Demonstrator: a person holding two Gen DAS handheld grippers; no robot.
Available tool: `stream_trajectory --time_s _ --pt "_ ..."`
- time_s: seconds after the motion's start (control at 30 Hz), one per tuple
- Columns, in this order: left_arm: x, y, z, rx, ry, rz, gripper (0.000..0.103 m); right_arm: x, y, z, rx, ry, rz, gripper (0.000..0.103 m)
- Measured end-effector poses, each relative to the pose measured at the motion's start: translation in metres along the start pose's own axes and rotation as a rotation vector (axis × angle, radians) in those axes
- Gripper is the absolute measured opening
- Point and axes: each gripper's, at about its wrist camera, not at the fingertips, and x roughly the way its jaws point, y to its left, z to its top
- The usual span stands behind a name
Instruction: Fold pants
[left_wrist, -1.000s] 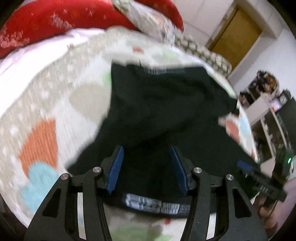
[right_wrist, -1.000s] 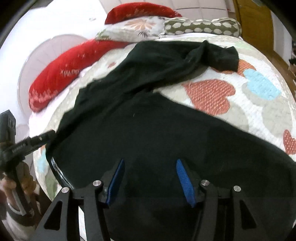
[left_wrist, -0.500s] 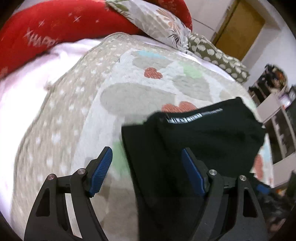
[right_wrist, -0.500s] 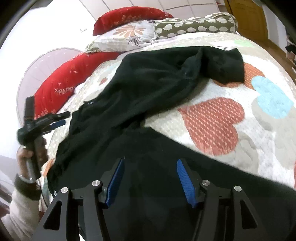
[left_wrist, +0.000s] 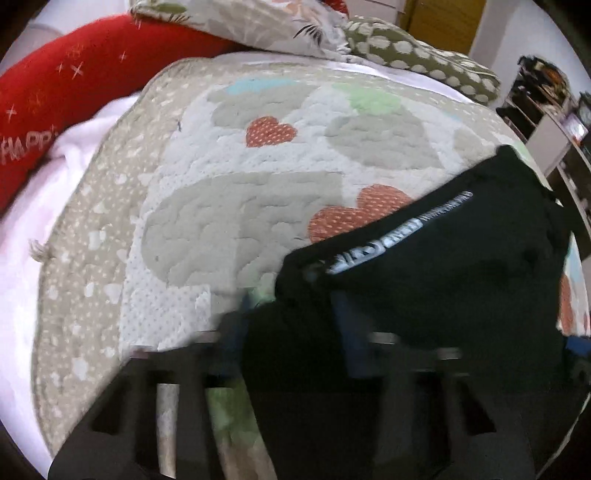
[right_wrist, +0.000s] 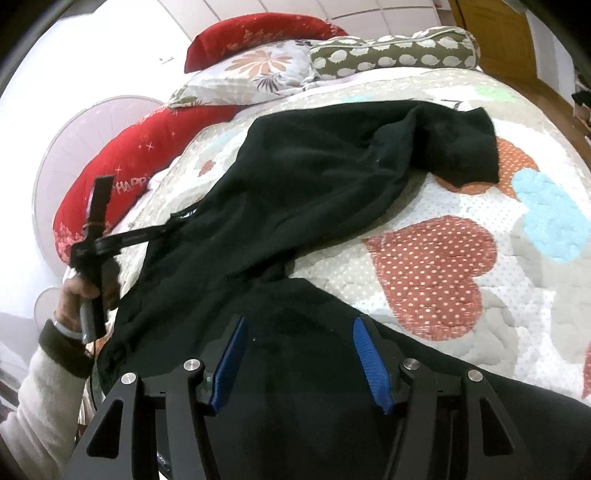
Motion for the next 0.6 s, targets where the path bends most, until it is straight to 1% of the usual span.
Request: stream_trajectory --time_s 0.03,0.07,0.1,0.13,0.17,0.23,0.3,0.4,0.47,0.53,0.6 --pt "-0.012 -0.002 -0.003 0.009 -0.023 0.006 0.013 -0.002 0.001 0.002 0.002 -0.010 0.000 0.058" --pt "-0.022 -0.005 -0.007 0.017 -0.039 -0.002 0.009 -0.007 0.002 0.002 0.003 -0.023 0.004 0.058" --pt "-0.033 -0.008 -0.011 0.020 -0.056 -0.027 0.009 -0.013 0.003 0.002 0.005 -0.036 0.010 0.058" --pt "-0.049 -0.013 -0.019 0.033 -0.081 -0.071 0.008 -0.018 0.005 0.002 0.009 -0.048 0.016 0.058" --pt "-0.062 -0.021 -0.028 0.056 -0.102 -0.102 0.008 -0.022 0.006 0.002 0.012 -0.060 0.023 0.058" --pt "-0.084 -0.044 -0.052 0.128 -0.136 -0.135 0.008 -0.032 0.008 0.002 0.026 -0.084 0.034 0.058" --pt "-0.099 -0.060 -0.076 0.155 -0.146 -0.190 0.008 -0.041 0.009 0.000 0.036 -0.098 0.035 0.058" --pt "-0.105 -0.083 -0.100 0.151 -0.144 -0.236 0.008 -0.054 0.009 -0.005 0.039 -0.122 0.041 0.058" --pt "-0.110 -0.094 -0.121 0.116 -0.157 -0.272 0.008 -0.060 0.008 -0.007 0.049 -0.140 0.046 0.058" --pt "-0.106 -0.094 -0.134 0.082 -0.151 -0.303 0.008 -0.060 0.009 -0.005 0.061 -0.140 0.043 0.059" --pt "-0.104 -0.094 -0.148 0.047 -0.128 -0.308 0.008 -0.058 0.010 -0.003 0.059 -0.130 0.037 0.059"
